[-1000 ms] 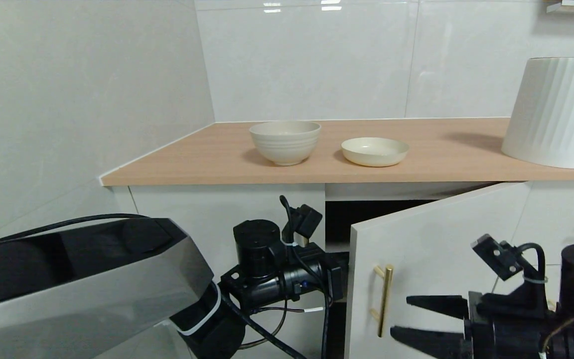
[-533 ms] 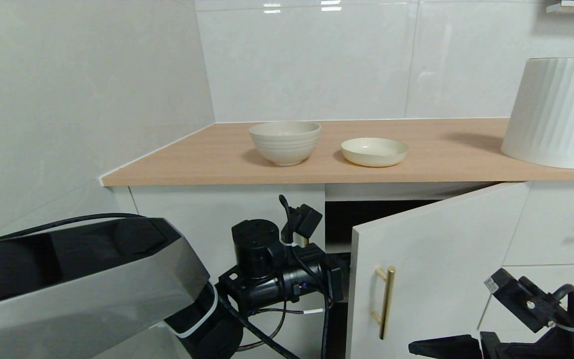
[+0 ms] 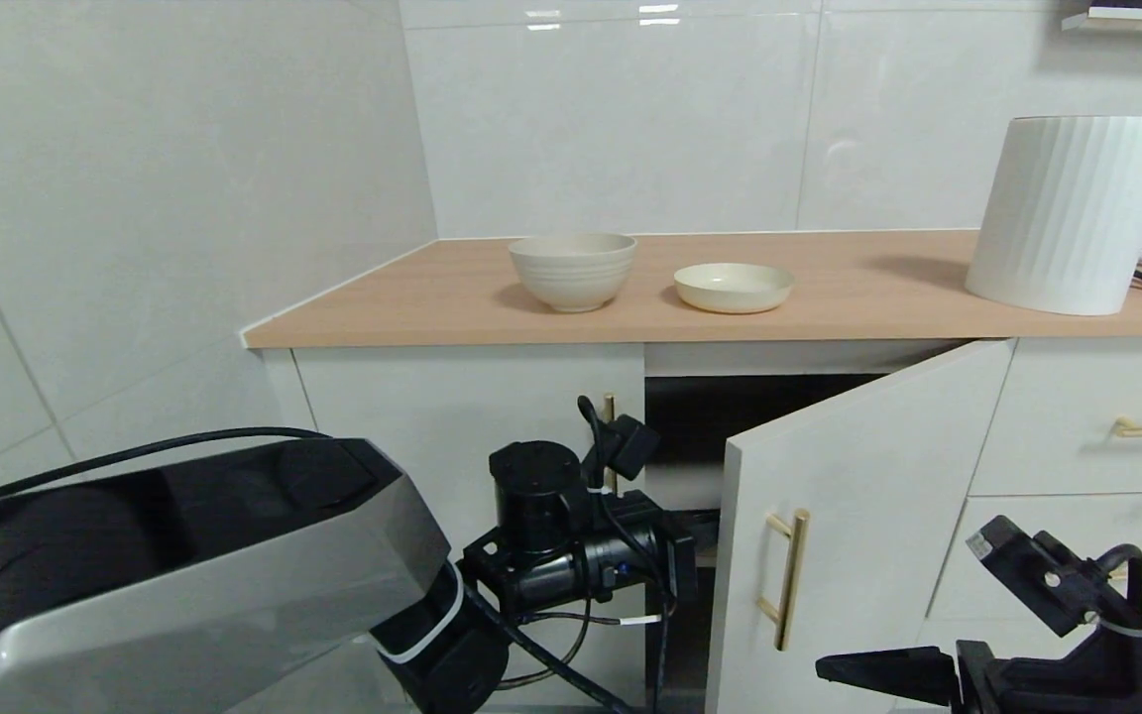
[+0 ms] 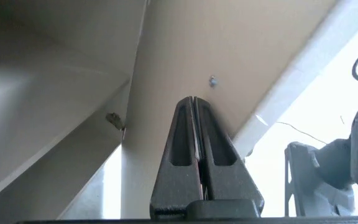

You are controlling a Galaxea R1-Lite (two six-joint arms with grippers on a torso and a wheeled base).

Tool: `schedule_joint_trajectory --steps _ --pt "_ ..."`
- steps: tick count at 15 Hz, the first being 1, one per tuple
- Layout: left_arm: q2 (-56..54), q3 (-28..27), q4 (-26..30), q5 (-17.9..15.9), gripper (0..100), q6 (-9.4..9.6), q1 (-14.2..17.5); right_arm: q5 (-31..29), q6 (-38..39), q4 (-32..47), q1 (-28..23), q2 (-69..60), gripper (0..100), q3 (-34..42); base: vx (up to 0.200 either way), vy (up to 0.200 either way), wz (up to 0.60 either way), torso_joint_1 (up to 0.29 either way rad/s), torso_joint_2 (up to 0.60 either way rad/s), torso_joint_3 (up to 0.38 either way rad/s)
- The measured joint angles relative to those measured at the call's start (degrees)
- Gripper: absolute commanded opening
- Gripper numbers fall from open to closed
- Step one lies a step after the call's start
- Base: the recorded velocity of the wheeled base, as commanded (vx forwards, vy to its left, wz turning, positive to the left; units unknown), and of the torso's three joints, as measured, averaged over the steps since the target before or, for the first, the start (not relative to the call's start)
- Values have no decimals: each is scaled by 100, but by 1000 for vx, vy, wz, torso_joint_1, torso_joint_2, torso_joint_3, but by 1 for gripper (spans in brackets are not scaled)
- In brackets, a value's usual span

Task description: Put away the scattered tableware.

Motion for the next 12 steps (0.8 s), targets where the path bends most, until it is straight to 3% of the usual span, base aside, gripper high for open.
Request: schedule_joint_trajectory --steps 5,8,12 --pt "249 -571 616 11 0 0 50 2 7 -2 -13 1 100 0 0 0 0 0 0 0" --pt "260 -734 818 18 0 -6 34 -2 10 0 -18 6 100 2 -200 0 0 9 1 -1" --pt "257 -885 1070 7 0 -9 20 -5 2 -5 -41 -27 100 11 0 0 0 0 0 0"
